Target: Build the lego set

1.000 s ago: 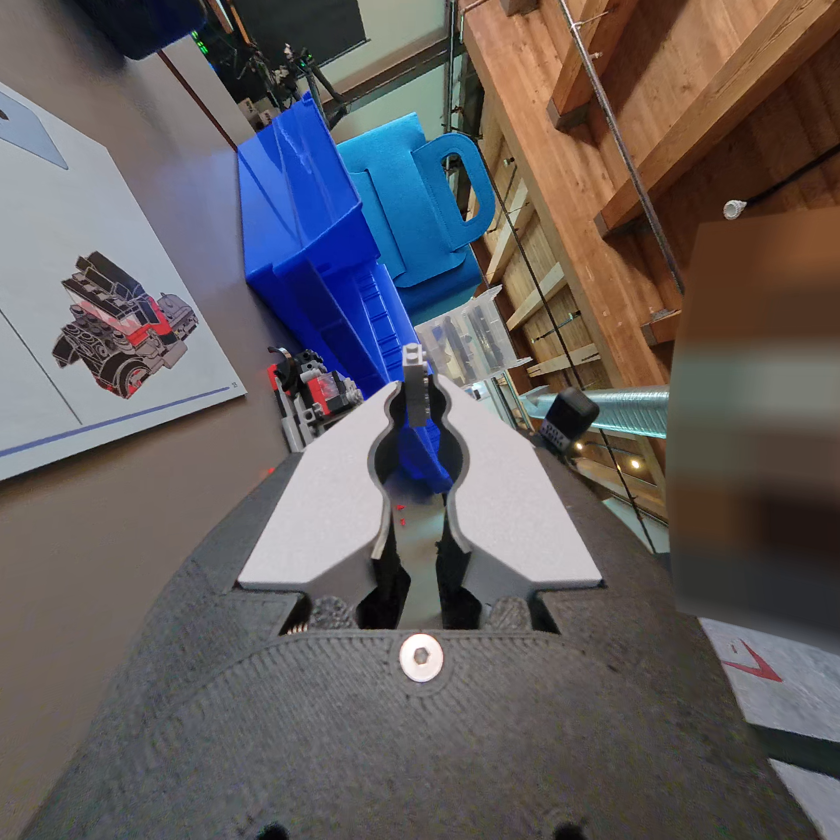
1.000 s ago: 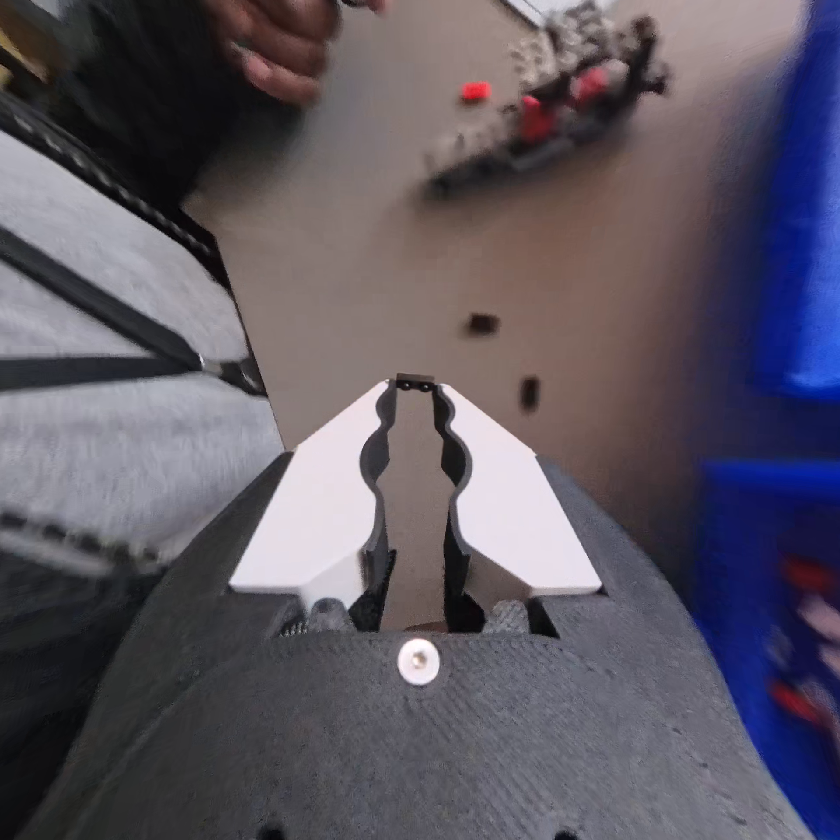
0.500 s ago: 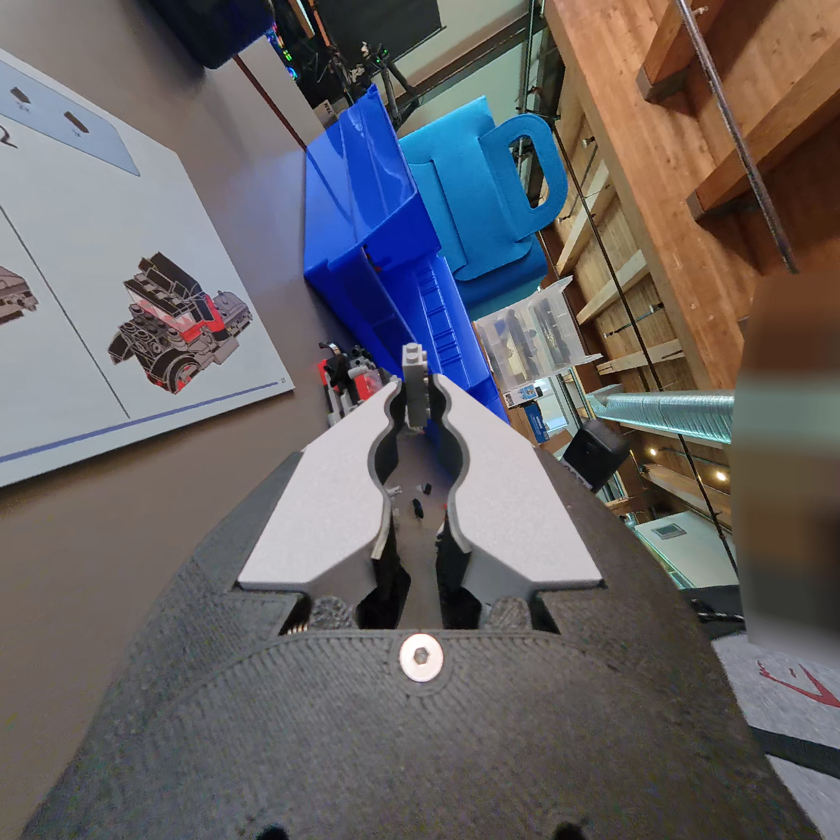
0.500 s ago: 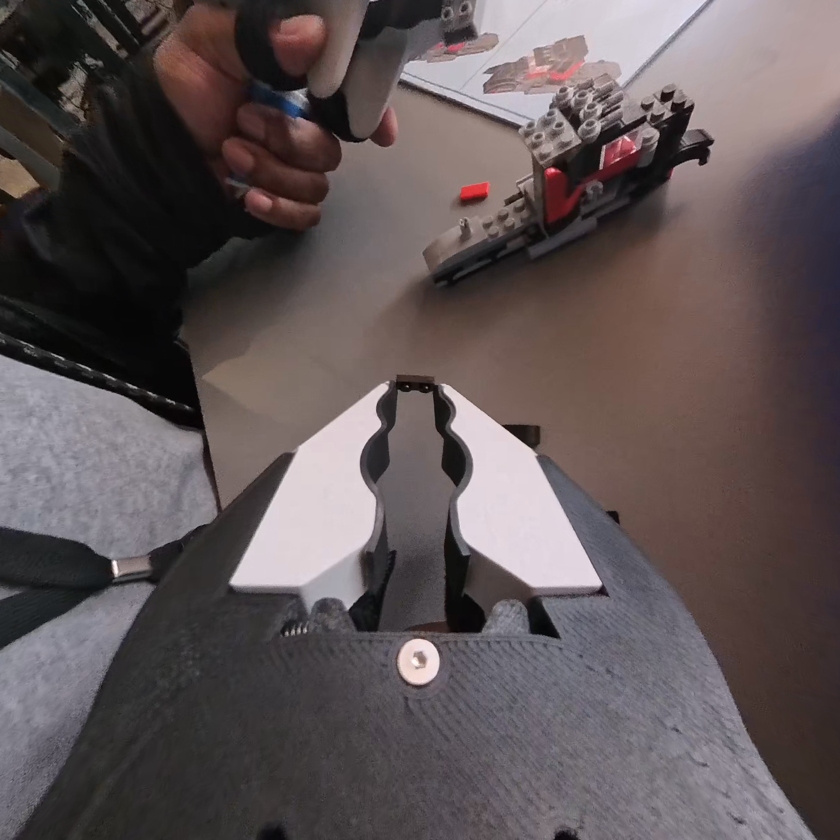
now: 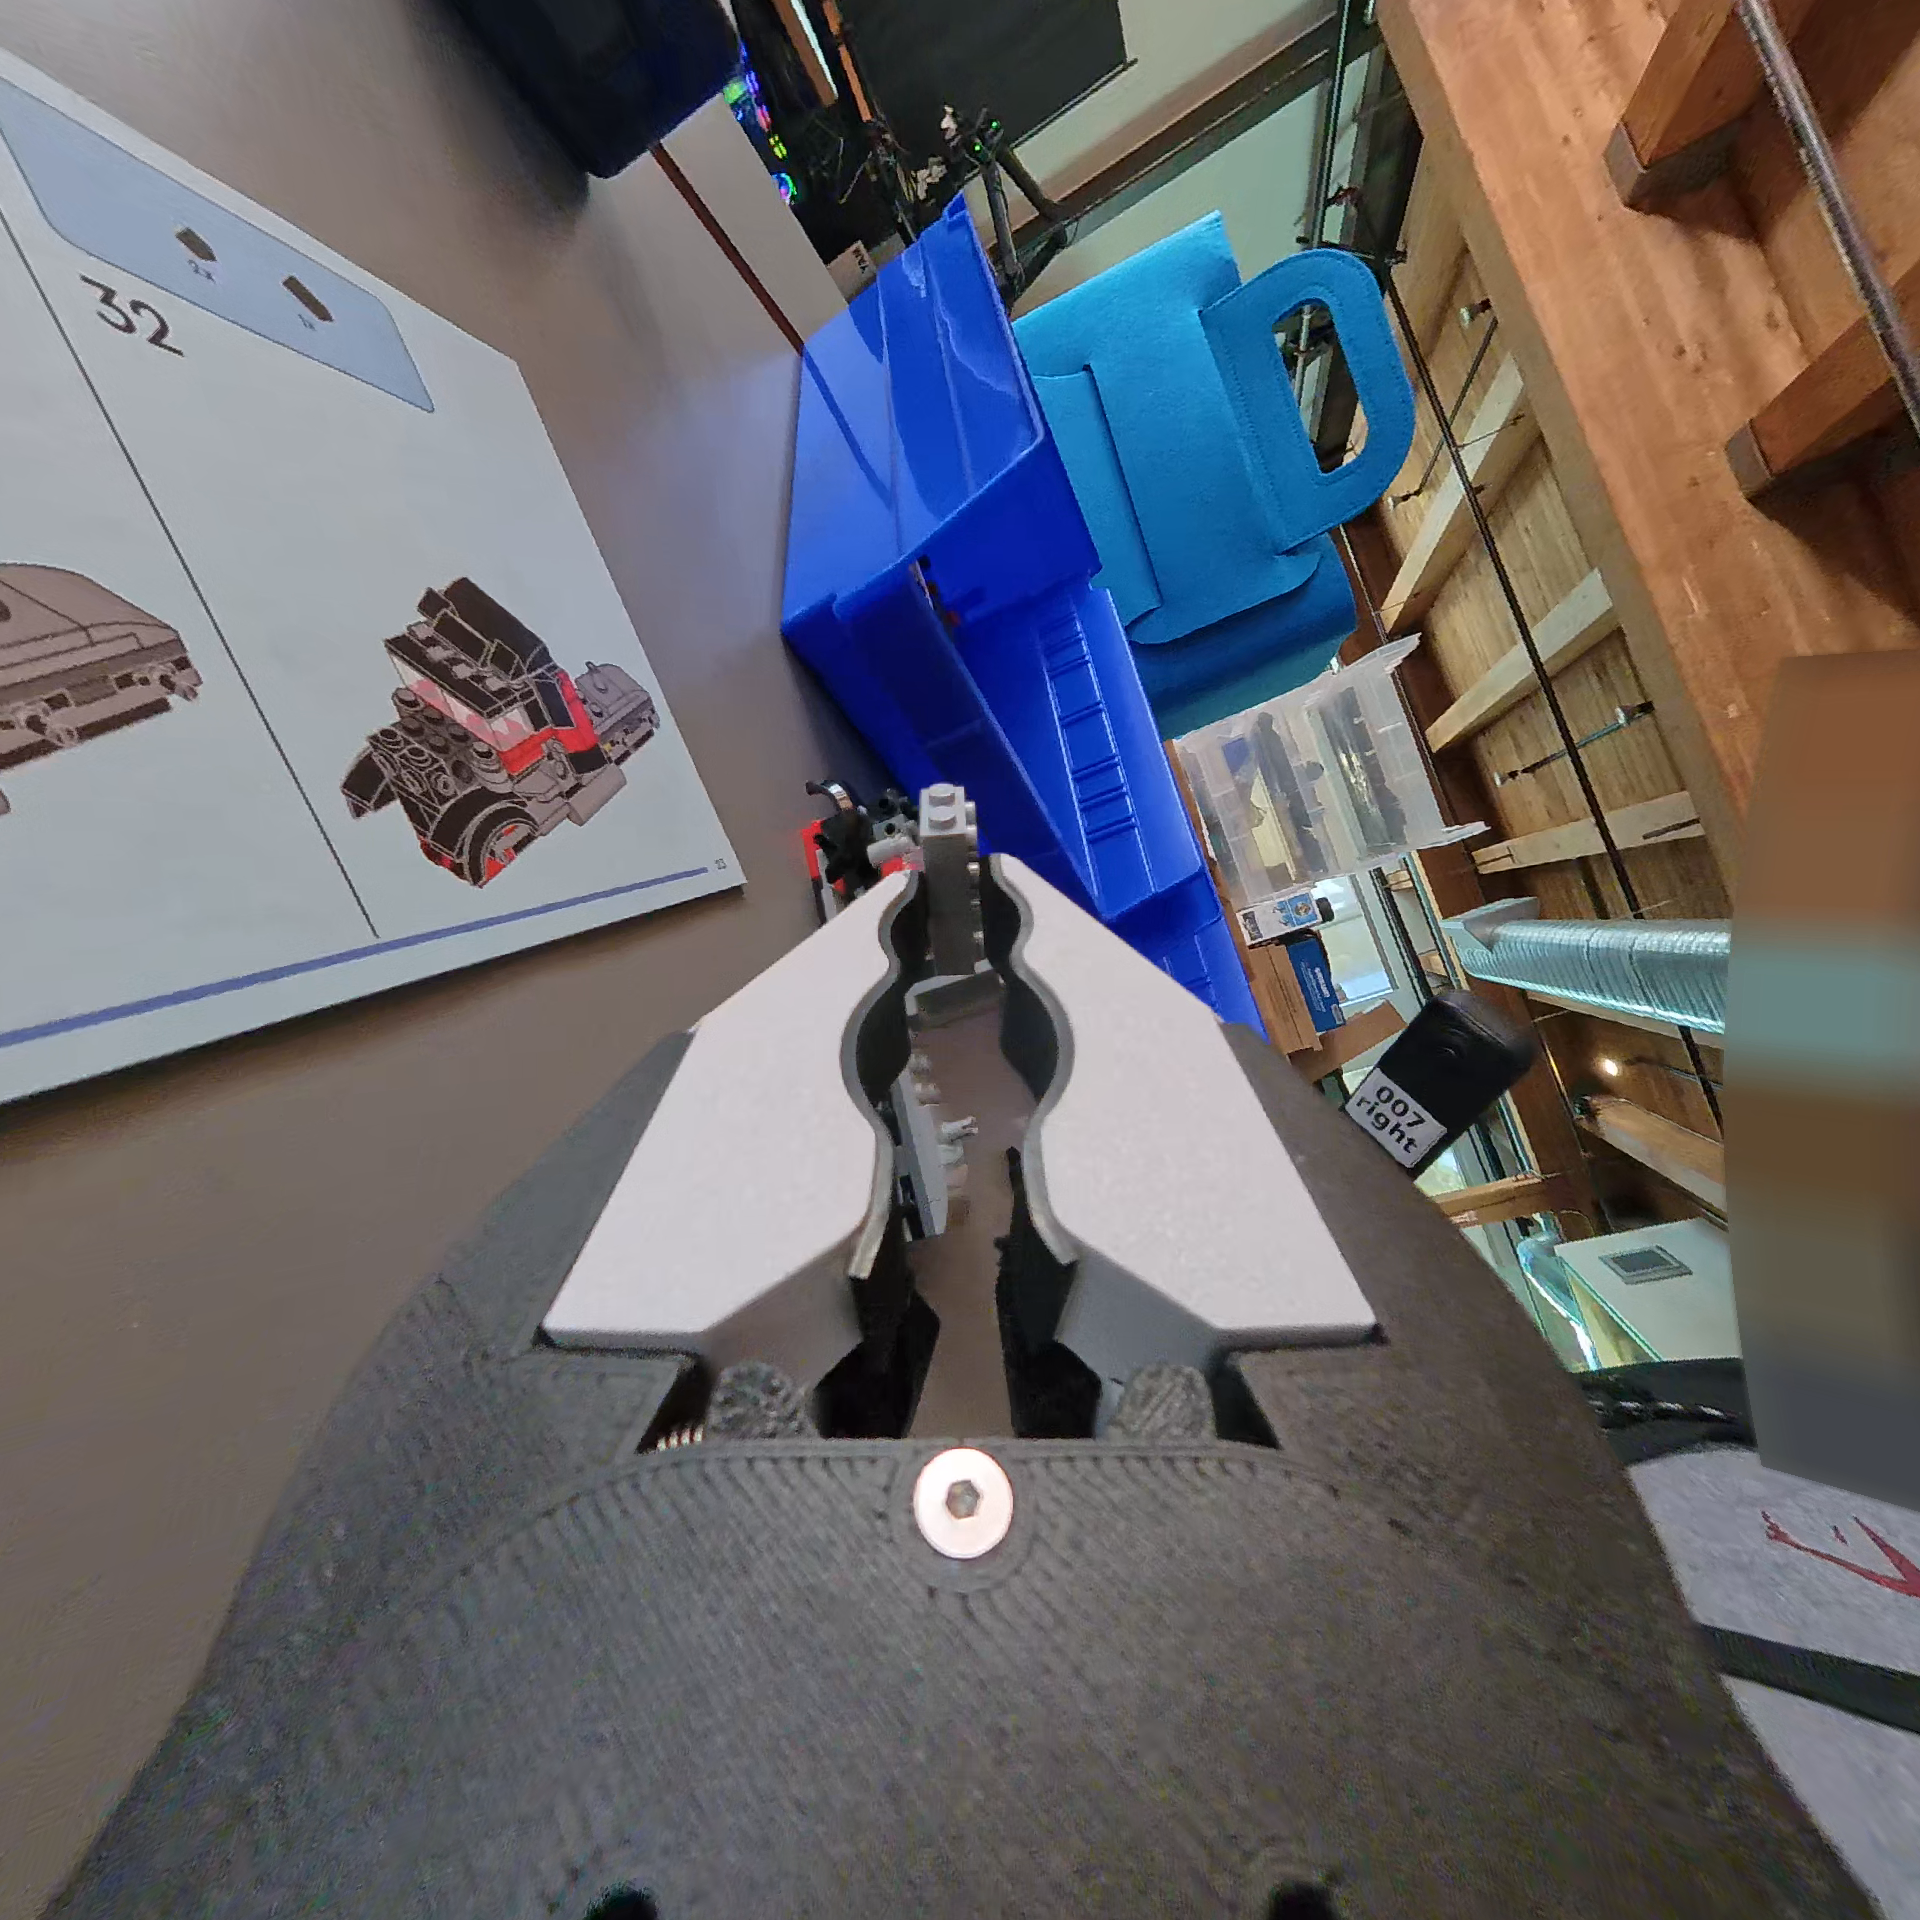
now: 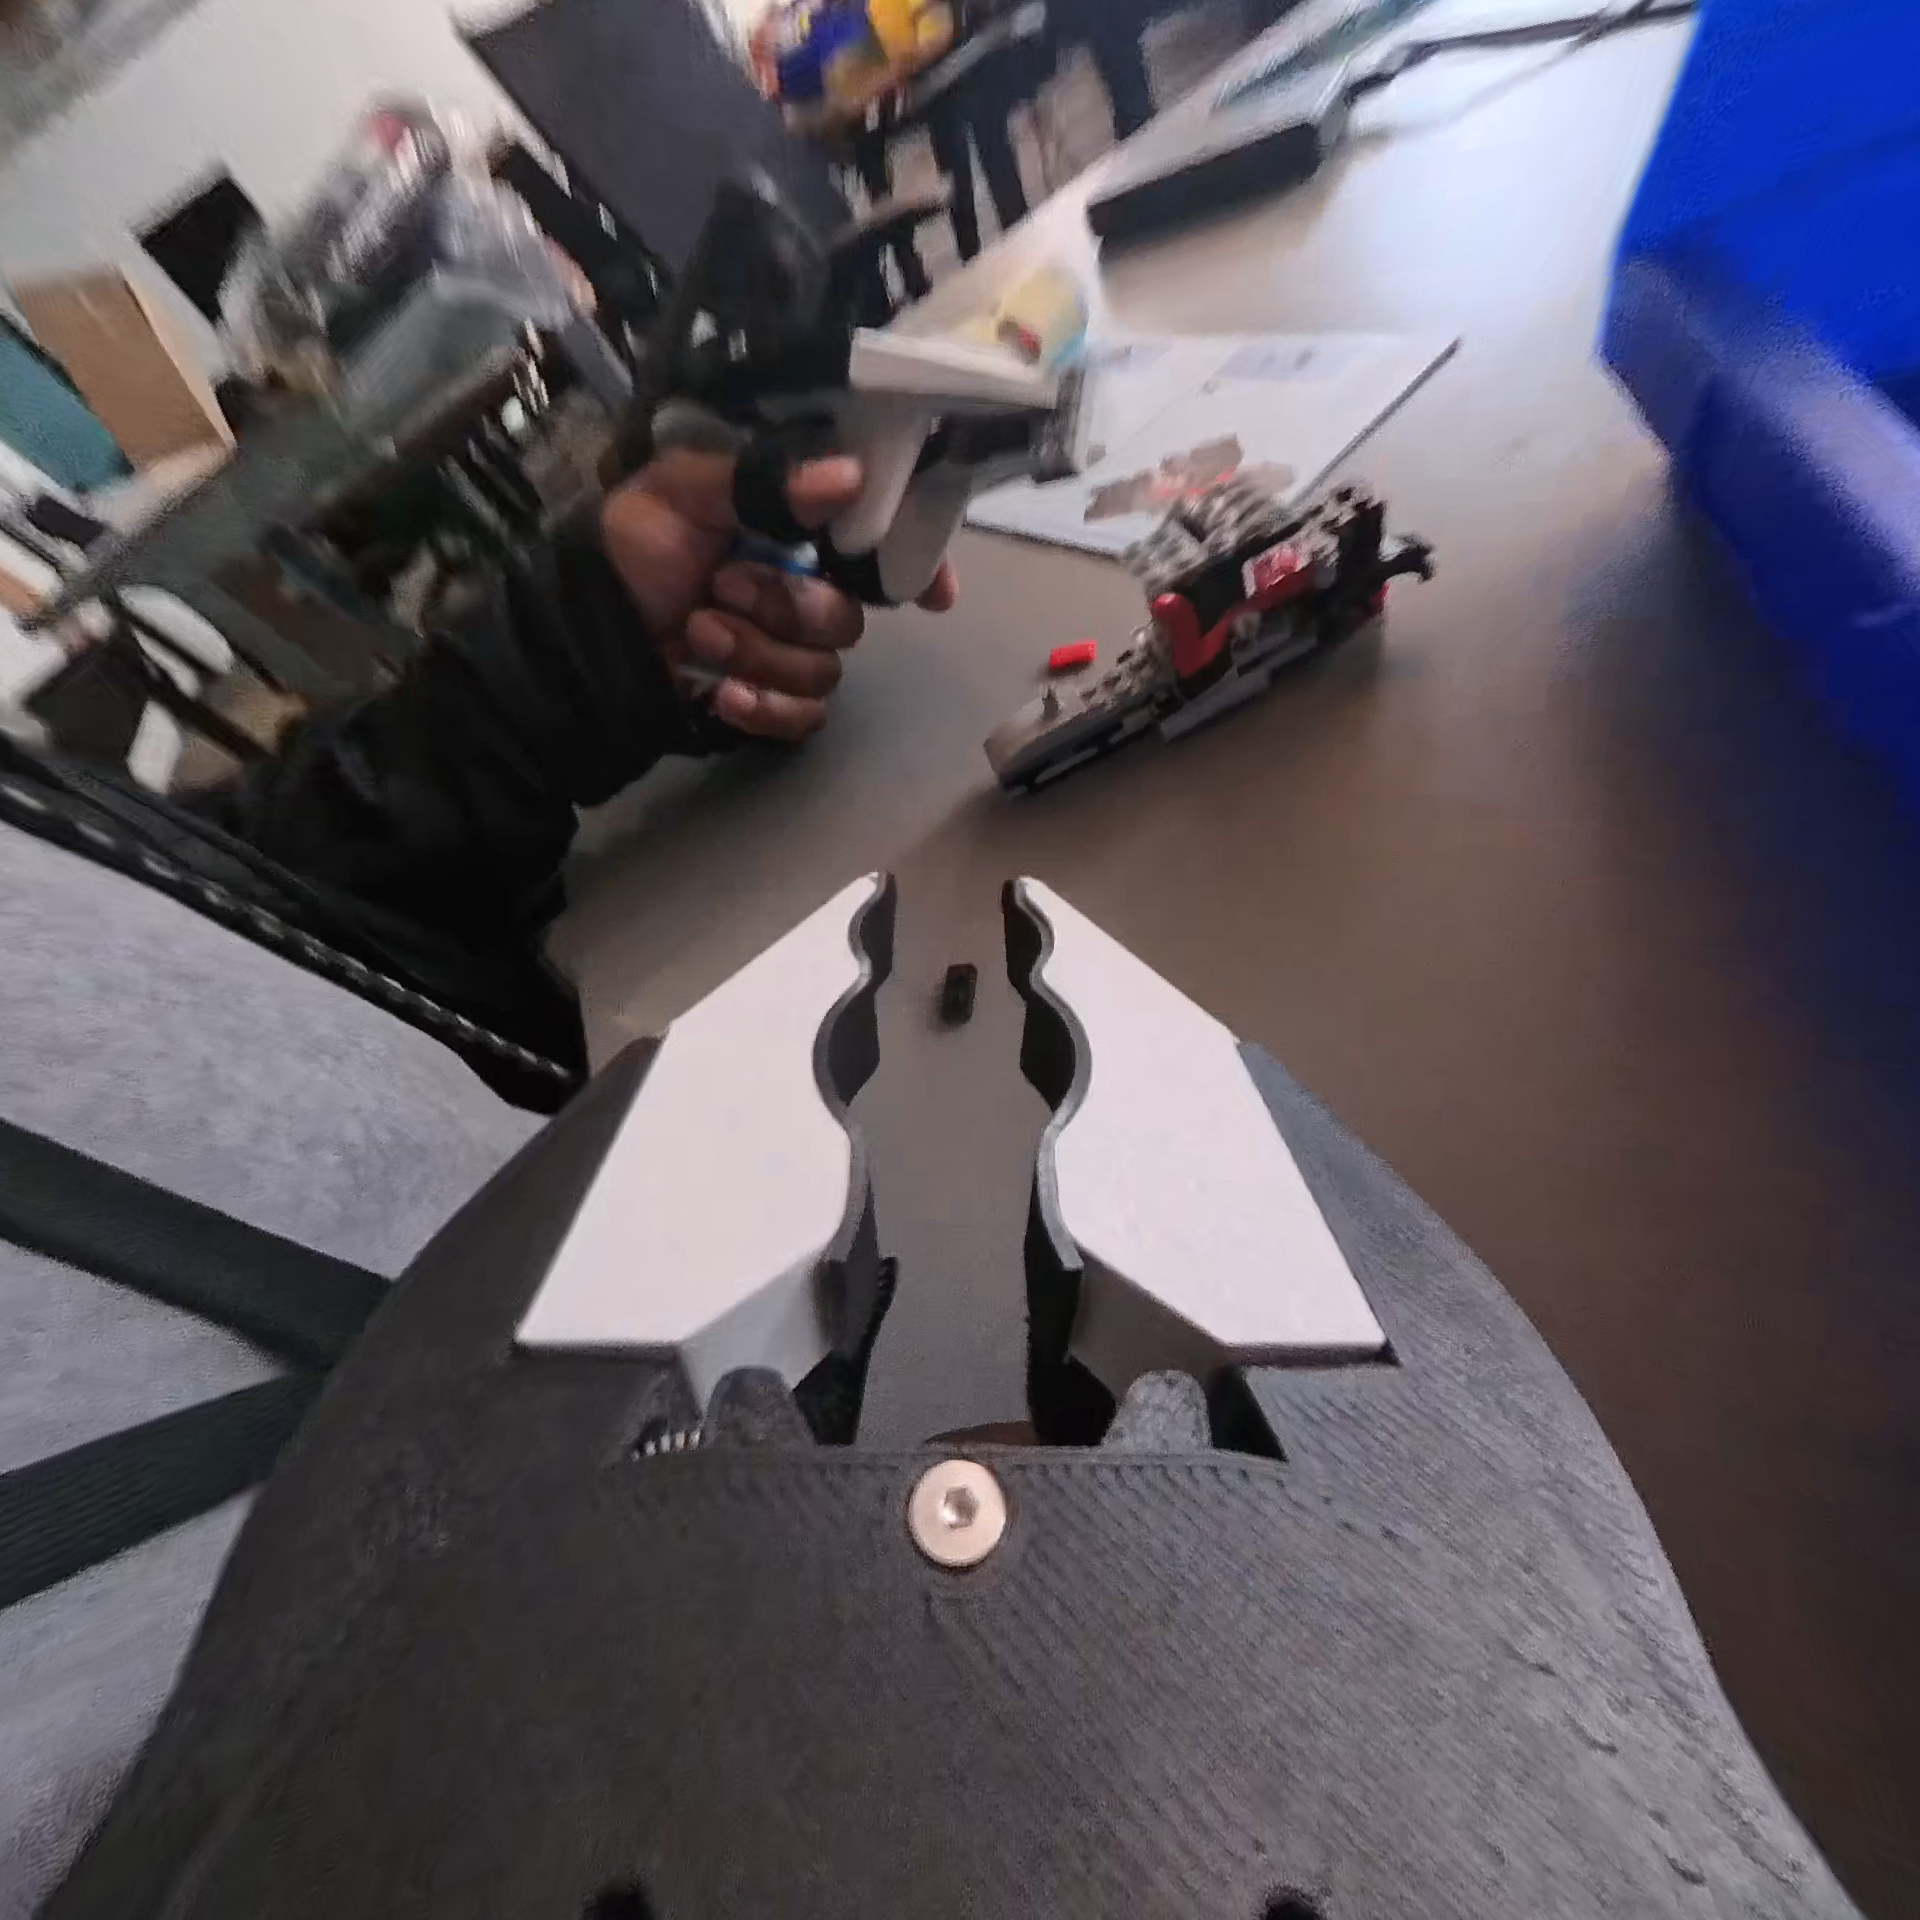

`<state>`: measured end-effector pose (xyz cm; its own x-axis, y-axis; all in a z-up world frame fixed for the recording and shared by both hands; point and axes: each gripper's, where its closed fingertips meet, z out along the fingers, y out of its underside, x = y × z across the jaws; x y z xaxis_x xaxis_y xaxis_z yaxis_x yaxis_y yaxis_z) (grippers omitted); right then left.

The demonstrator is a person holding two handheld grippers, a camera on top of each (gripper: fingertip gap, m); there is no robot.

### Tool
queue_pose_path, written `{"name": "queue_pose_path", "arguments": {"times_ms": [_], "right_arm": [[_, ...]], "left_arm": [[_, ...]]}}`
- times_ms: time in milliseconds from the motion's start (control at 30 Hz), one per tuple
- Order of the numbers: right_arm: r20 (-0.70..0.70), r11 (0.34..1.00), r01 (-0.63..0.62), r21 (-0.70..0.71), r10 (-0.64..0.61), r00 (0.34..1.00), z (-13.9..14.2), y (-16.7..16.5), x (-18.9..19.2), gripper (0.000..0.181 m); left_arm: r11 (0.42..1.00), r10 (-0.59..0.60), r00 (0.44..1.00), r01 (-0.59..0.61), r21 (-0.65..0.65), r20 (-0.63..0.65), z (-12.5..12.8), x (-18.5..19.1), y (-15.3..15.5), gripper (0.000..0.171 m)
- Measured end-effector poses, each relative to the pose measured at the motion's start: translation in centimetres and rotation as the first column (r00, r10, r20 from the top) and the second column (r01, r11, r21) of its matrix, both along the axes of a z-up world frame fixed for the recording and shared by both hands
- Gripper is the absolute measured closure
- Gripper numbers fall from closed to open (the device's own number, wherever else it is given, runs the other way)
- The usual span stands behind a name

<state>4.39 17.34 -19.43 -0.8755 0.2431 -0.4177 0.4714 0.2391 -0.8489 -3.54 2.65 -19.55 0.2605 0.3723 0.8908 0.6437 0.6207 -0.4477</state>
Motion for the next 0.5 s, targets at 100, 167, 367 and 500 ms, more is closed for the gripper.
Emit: {"name": "queue_pose_path", "arguments": {"times_ms": [100, 167, 367, 500], "right_arm": [[0.046, 0.978, 0.057, -0.203, -0.048, 0.998, 2.9, 2.2, -0.2, 0.161], [0.042, 0.948, 0.101, -0.301, -0.092, 0.995, 4.4, 4.2, -0.3, 0.162], [-0.003, 0.874, 0.227, -0.429, -0.253, 0.967, 5.4, 10.5, -1.1, 0.164], [0.018, 0.795, 0.25, -0.553, -0.288, 0.957, 6.5, 14.2, -1.0, 0.168]], "left_arm": [[1.0, -0.004, 1.0, 0.004, 0.001, 0.025, -0.4, -0.1, 0.1, 0.161], [1.0, -0.009, 0.999, 0.01, -0.01, 0.041, -0.7, -0.2, 0.2, 0.161], [1.0, -0.016, 0.998, 0.017, -0.016, 0.065, -1.0, -0.2, 0.4, 0.161], [1.0, 0.007, 0.998, -0.008, 0.012, 0.068, -0.9, -0.3, 0.0, 0.161]]}}
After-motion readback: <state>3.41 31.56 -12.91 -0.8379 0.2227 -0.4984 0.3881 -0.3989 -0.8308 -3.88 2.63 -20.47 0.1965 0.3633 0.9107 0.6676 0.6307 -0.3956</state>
